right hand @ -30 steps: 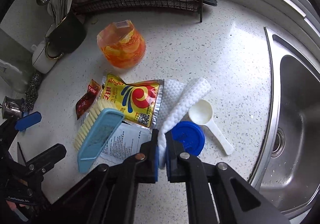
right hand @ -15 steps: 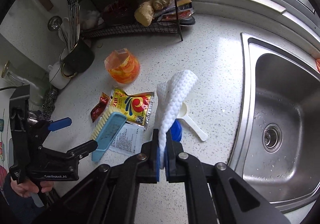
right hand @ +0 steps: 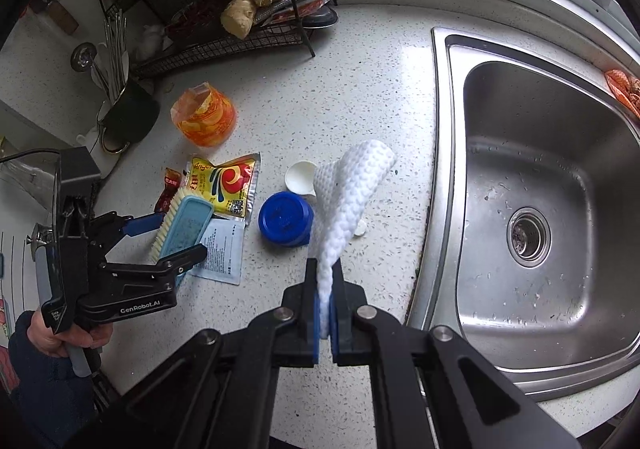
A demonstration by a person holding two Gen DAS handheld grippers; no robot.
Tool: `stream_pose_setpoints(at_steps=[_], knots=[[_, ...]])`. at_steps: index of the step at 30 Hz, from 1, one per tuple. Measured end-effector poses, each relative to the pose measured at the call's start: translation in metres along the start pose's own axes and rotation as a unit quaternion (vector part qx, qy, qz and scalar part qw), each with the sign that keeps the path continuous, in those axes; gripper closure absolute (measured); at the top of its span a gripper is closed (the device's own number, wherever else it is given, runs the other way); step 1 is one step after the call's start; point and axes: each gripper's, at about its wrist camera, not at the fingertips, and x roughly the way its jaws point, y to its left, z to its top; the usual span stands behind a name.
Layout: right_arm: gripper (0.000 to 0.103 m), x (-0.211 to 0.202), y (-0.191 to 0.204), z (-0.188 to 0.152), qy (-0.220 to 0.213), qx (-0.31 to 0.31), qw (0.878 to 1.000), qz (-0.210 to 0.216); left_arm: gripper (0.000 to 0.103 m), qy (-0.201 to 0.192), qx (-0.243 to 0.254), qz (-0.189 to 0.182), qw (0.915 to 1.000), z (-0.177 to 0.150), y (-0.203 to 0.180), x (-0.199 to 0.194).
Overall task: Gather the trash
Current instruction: 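Grasp the blue scrub brush with the left gripper while the right holds the cloth, then carry the brush and cloth down over the red bin with both grippers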
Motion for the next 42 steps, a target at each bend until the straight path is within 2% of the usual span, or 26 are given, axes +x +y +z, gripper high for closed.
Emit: stream_pose_setpoints(at_steps=[2, 4, 8, 12, 16, 22, 28, 34, 42], knots=[[0.1, -0.002, 0.001, -0.002, -0.002, -0.003, 1.0, 0.001, 0.071, -0.003, -0.001, -0.006, 1.0, 0.0, -0.001, -0.002], [0.1, -0.005, 0.0, -0.005, -0.006, -0.005, 1.0, 0.004, 0.08, -0.002, -0.01, -0.011, 0.9999, 0.002, -0.003, -0.001], [0.1, -0.013, -0.002, -0.012, -0.006, 0.0, 1.0, 0.011, 0.08, -0.012, -0.029, 0.005, 0.9995, -0.001, -0.009, -0.014], [0.1, -0.028, -0.002, -0.025, -0.022, -0.012, 1.0, 0.018, 0.08, -0.034, -0.035, -0.005, 0.9988, -0.012, -0.025, -0.044], [0.1, -0.041, -0.006, -0.043, -0.027, -0.022, 0.999, 0.029, 0.08, -0.039, -0.038, -0.026, 0.9982, -0.026, -0.051, -0.065], [0.1, -0.062, -0.01, -0.075, -0.034, -0.039, 0.998, 0.044, 0.08, -0.037, -0.023, -0.011, 0.999, -0.058, -0.11, -0.088], [0.1, -0.088, -0.023, -0.121, -0.038, -0.063, 0.995, 0.06, 0.08, -0.039, -0.023, 0.028, 0.9986, -0.091, -0.168, -0.108], [0.1, -0.109, -0.046, -0.182, -0.032, -0.076, 0.994, 0.072, 0.08, -0.043, -0.05, 0.022, 0.9976, -0.133, -0.226, -0.123], [0.1, -0.115, -0.075, -0.25, -0.015, -0.081, 0.993, 0.08, 0.08, -0.021, -0.05, 0.027, 0.9981, -0.173, -0.294, -0.117]])
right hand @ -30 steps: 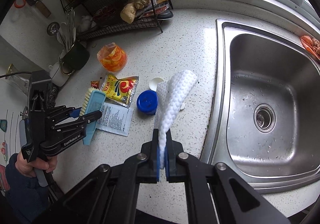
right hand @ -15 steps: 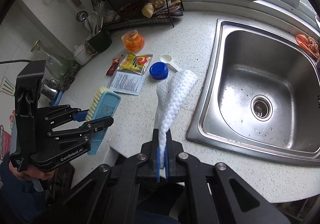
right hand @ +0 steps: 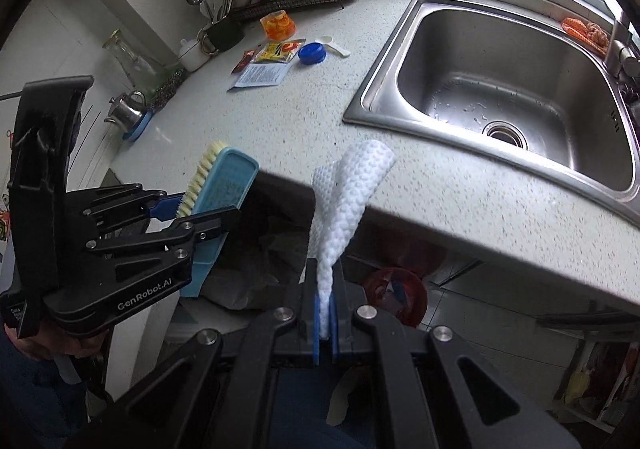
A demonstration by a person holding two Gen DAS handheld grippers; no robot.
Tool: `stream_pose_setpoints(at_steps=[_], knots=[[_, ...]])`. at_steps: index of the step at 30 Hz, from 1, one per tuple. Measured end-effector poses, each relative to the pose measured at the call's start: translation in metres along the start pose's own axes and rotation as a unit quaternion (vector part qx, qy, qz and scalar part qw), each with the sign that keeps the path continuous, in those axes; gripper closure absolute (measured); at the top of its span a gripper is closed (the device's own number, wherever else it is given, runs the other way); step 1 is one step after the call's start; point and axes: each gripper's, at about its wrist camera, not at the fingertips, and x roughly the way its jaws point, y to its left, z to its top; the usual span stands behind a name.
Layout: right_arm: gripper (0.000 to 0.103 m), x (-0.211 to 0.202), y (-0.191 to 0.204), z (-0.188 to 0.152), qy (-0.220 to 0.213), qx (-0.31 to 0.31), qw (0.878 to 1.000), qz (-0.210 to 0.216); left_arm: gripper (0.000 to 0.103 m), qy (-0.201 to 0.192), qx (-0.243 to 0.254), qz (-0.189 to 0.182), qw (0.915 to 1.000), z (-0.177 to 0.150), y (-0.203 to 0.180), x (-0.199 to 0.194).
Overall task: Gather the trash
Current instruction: 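Carry the brush and cloth down over the red bin with both grippers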
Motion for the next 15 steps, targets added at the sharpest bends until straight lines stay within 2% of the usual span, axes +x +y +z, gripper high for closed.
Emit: stream_pose_setpoints(at_steps=[8, 15], knots=[[0.1, 0.014, -0.023, -0.035, 0.033, 0.015, 0.999, 0.003, 0.08, 0.035, 0.003, -0.009, 0.9993, -0.03, -0.035, 0.024], [0.1, 0.034, -0.04, -0.055, 0.05, 0.041, 0.998, -0.005, 0.08, 0.074, 0.014, -0.02, 0.997, -0.053, -0.048, 0.072]])
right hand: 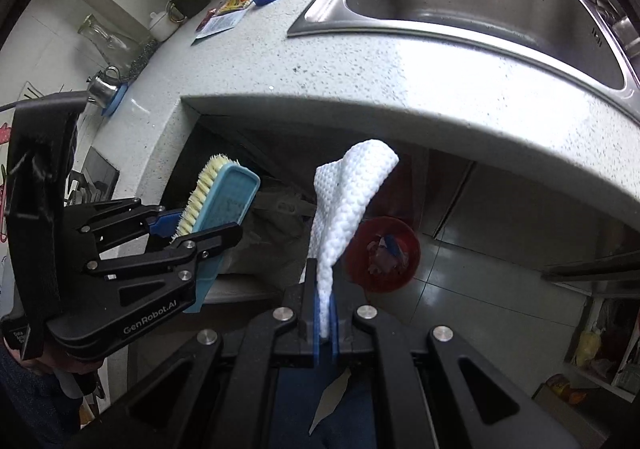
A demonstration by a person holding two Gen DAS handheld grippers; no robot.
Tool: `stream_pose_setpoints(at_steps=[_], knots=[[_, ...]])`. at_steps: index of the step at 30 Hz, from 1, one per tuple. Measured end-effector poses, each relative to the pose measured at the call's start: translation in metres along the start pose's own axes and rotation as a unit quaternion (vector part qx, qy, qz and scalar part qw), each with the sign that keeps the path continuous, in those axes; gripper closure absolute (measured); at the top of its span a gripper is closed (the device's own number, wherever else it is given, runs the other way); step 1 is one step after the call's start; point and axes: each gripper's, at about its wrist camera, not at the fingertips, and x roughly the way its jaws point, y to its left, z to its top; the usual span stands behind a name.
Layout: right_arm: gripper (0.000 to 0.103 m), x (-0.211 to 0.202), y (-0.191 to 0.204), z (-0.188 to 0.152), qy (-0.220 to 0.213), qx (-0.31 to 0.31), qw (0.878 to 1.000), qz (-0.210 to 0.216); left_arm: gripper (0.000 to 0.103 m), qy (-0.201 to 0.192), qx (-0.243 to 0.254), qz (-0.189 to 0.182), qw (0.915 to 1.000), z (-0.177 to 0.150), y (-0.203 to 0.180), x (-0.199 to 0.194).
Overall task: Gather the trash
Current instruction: 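Carry the brush and cloth down over the red bin with both grippers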
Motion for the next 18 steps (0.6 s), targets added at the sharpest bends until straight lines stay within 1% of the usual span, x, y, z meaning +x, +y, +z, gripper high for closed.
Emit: stream_pose_setpoints(at_steps=[5, 8, 11, 16, 18], knots=[[0.1, 0.021, -0.01, -0.006, 0.009, 0.013, 1.0, -0.017, 0.08, 0.015, 0.004, -0.016, 0.9997, -0.003, 0.002, 0.039], [0.1, 0.04, -0.015, -0.008, 0.017, 0.018, 0.999, -0.023, 0.08, 0.026, 0.008, -0.021, 0.9994, -0.002, 0.005, 0.068], [0.1, 0.062, -0.018, -0.007, 0.027, 0.022, 0.999, -0.032, 0.08, 0.029, 0.002, -0.026, 0.9992, -0.004, 0.011, 0.094], [0.1, 0.084, -0.024, -0.009, 0.034, 0.031, 0.998, -0.044, 0.08, 0.03, -0.003, -0.016, 0.9994, -0.002, 0.021, 0.125], [0.1, 0.09, -0.026, -0.01, 0.038, 0.035, 0.997, -0.049, 0.076, 0.026, 0.006, -0.015, 0.9995, -0.001, 0.02, 0.13]])
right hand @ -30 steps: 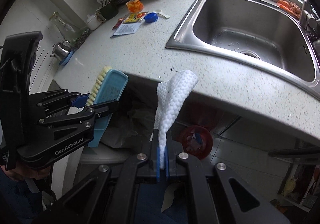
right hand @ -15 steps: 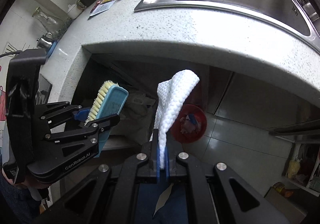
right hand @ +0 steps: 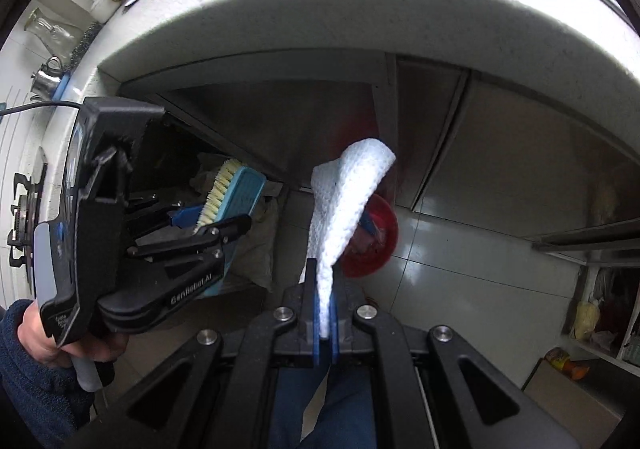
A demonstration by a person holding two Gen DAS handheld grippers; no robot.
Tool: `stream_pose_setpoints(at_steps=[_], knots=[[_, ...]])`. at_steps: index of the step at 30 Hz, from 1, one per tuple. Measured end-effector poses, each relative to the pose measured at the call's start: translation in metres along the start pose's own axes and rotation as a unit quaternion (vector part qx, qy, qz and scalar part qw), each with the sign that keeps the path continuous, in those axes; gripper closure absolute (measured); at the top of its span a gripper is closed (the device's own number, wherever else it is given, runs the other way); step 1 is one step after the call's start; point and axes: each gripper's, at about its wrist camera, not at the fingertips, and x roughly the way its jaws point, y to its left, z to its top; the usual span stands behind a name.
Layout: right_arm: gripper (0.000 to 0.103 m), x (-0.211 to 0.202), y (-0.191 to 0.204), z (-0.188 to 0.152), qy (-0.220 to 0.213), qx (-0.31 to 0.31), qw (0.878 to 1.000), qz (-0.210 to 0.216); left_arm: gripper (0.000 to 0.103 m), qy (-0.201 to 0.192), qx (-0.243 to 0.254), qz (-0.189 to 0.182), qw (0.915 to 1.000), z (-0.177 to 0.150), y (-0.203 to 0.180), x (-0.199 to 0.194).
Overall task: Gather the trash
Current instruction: 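Carry the brush and cloth down over the red bin with both grippers, then open the left gripper to drop the brush while the right drops the cloth into the bin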
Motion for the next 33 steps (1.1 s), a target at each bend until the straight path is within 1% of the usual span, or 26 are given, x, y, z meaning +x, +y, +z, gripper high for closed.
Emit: stream_pose_setpoints(at_steps=[1, 2, 3, 4, 5, 6, 7, 8, 14, 16, 18, 19, 21, 22, 23, 26, 28, 30, 33], knots=[[0.1, 0.002, 0.0, -0.001, 0.002, 0.002, 1.0, 0.0, 0.07, -0.004, 0.005, 0.002, 1.0, 0.0, 0.0, 0.0], [0.1, 0.003, 0.001, -0.001, 0.002, 0.002, 1.0, -0.002, 0.062, -0.009, 0.007, 0.004, 0.9999, 0.0, -0.001, -0.001], [0.1, 0.003, 0.002, -0.002, 0.002, 0.002, 1.0, -0.003, 0.057, -0.012, 0.008, 0.006, 0.9999, 0.0, -0.003, -0.003], [0.1, 0.002, 0.003, -0.003, 0.002, 0.0, 1.0, -0.003, 0.049, -0.015, 0.008, 0.006, 0.9998, 0.002, -0.003, -0.006], [0.1, 0.001, 0.005, -0.005, 0.001, -0.001, 1.0, -0.004, 0.044, -0.018, 0.009, 0.005, 0.9998, 0.004, -0.003, -0.009], [0.1, 0.0, 0.008, -0.006, -0.001, -0.003, 1.0, -0.004, 0.041, -0.022, 0.009, 0.004, 0.9997, 0.005, -0.003, -0.013], [0.1, -0.001, 0.011, -0.006, -0.002, -0.003, 1.0, -0.003, 0.034, -0.025, 0.007, 0.006, 0.9996, 0.006, -0.003, -0.017], [0.1, -0.001, 0.013, -0.007, -0.001, -0.001, 1.0, -0.001, 0.03, -0.029, 0.005, 0.009, 0.9995, 0.007, -0.002, -0.02], [0.1, -0.012, 0.024, -0.006, -0.007, 0.002, 1.0, 0.008, 0.03, -0.029, 0.025, 0.029, 0.9989, 0.011, -0.004, -0.039], [0.1, -0.026, 0.014, -0.015, -0.011, -0.001, 1.0, 0.012, 0.03, -0.031, 0.025, 0.029, 0.9988, 0.01, 0.001, -0.045], [0.1, -0.031, 0.016, -0.013, -0.015, -0.004, 1.0, 0.014, 0.03, -0.036, 0.014, 0.035, 0.9986, 0.009, 0.008, -0.052], [0.1, -0.032, 0.01, -0.014, -0.016, -0.005, 1.0, 0.015, 0.03, -0.038, -0.001, 0.039, 0.9985, 0.01, 0.013, -0.054], [0.1, -0.034, 0.011, -0.012, -0.016, -0.007, 1.0, 0.016, 0.027, -0.035, -0.022, 0.026, 0.9988, 0.008, 0.024, -0.057], [0.1, -0.03, 0.009, -0.011, -0.016, -0.008, 1.0, 0.015, 0.02, -0.035, -0.024, 0.02, 0.9989, 0.007, 0.029, -0.058], [0.1, -0.028, 0.007, -0.01, -0.017, -0.009, 1.0, 0.015, 0.018, -0.035, -0.026, 0.022, 0.9988, 0.006, 0.033, -0.058], [0.1, -0.022, 0.005, -0.01, -0.014, -0.01, 1.0, 0.018, 0.015, -0.03, -0.027, 0.036, 0.9985, 0.003, 0.039, -0.055], [0.1, -0.016, 0.005, -0.01, -0.009, -0.014, 1.0, 0.017, 0.015, -0.03, -0.028, 0.036, 0.9985, 0.0, 0.043, -0.055], [0.1, -0.005, 0.009, -0.009, -0.002, -0.019, 1.0, 0.017, 0.012, -0.033, -0.033, 0.034, 0.9983, -0.002, 0.046, -0.054], [0.1, 0.016, 0.017, -0.008, 0.01, -0.026, 1.0, 0.012, 0.012, -0.032, -0.043, 0.026, 0.9982, -0.004, 0.05, -0.049]])
